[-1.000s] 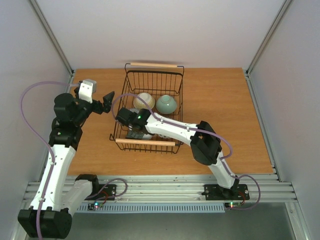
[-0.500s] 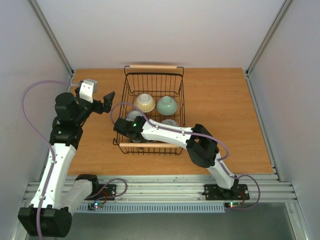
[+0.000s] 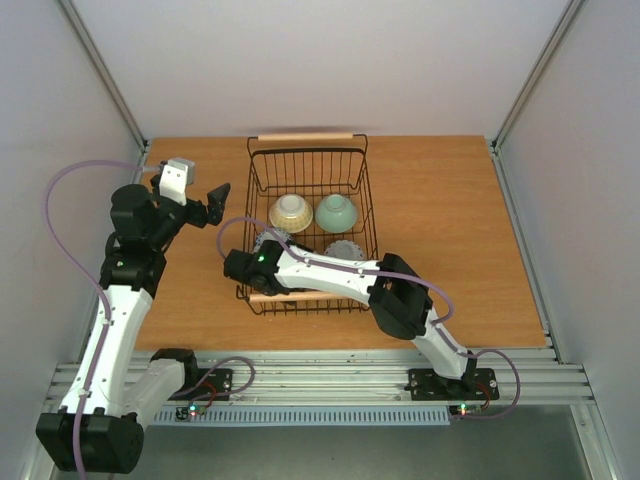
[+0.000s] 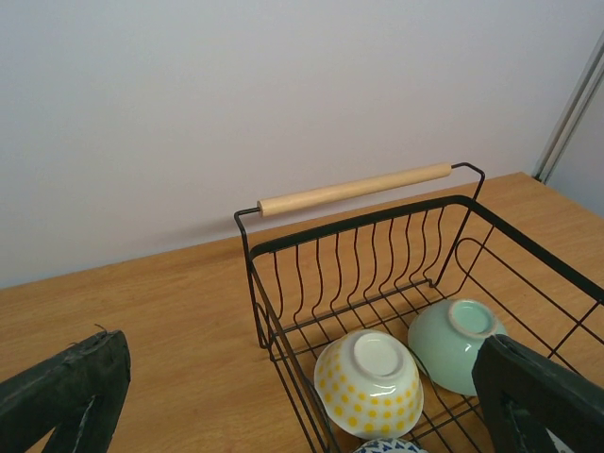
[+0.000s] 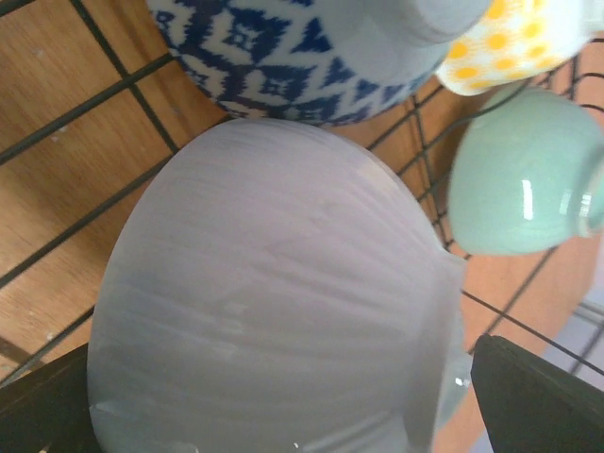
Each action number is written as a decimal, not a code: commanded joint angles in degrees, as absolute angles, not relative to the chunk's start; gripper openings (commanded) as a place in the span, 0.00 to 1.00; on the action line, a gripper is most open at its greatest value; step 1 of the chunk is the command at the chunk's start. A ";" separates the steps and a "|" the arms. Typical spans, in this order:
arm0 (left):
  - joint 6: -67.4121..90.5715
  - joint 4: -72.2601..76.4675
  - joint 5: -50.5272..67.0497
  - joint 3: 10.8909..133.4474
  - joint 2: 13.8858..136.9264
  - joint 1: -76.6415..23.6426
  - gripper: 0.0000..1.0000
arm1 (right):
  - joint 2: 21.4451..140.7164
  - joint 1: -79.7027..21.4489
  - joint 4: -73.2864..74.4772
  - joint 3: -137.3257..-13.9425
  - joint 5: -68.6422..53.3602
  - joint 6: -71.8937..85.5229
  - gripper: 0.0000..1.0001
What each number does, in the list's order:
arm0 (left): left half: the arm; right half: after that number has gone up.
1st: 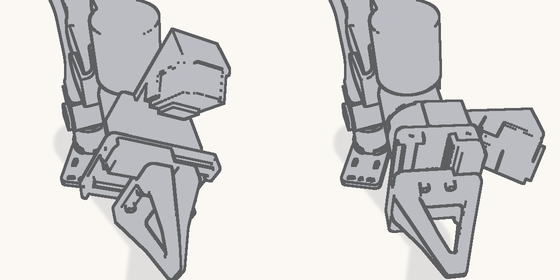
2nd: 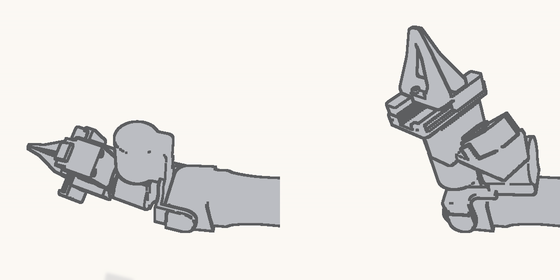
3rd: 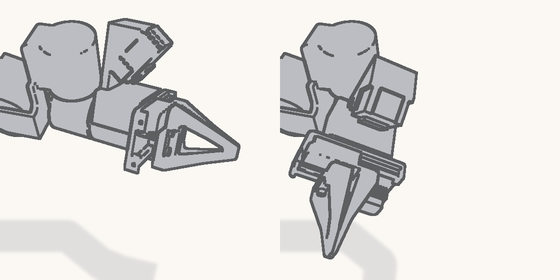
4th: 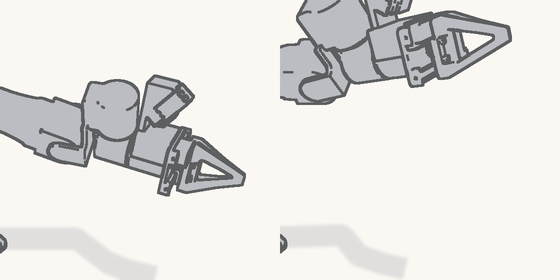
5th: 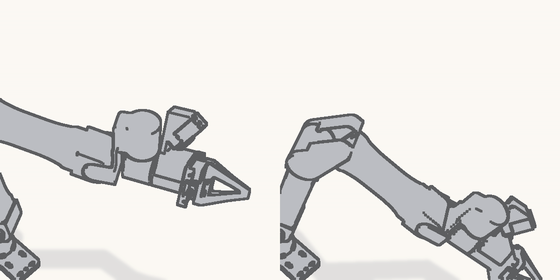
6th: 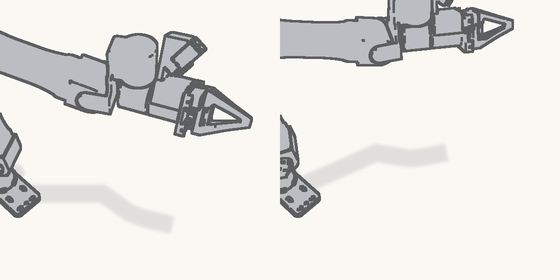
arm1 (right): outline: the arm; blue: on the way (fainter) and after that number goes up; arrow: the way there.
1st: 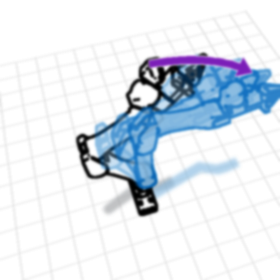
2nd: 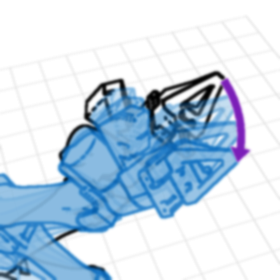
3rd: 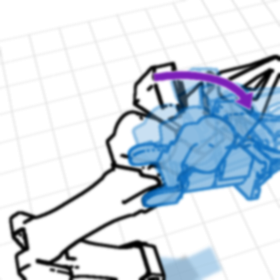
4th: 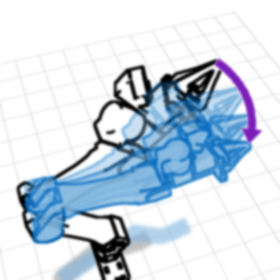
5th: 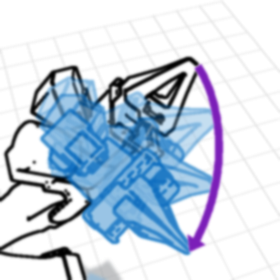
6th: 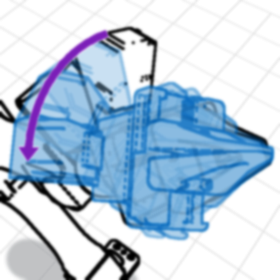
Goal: Load the bowls into the dish rack
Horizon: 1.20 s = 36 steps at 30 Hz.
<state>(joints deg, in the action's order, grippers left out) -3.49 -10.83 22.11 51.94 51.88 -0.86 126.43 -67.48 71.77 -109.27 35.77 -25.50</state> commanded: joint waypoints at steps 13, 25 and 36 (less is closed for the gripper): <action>-4.39 -8.74 22.32 51.95 51.42 -0.70 0.99 | 128.08 -71.55 80.24 -116.47 40.24 -25.27 0.99; -4.62 -8.64 21.84 51.81 51.51 -0.70 0.99 | 127.78 -72.69 80.08 -118.37 33.05 -27.42 0.99; -4.92 -8.48 21.24 51.59 51.47 -0.70 0.99 | 123.62 -72.69 75.47 -115.46 24.89 -28.05 0.99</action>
<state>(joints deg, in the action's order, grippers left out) -3.73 -10.83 22.02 51.94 51.88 -0.86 127.74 -71.26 78.17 -116.53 30.92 -27.40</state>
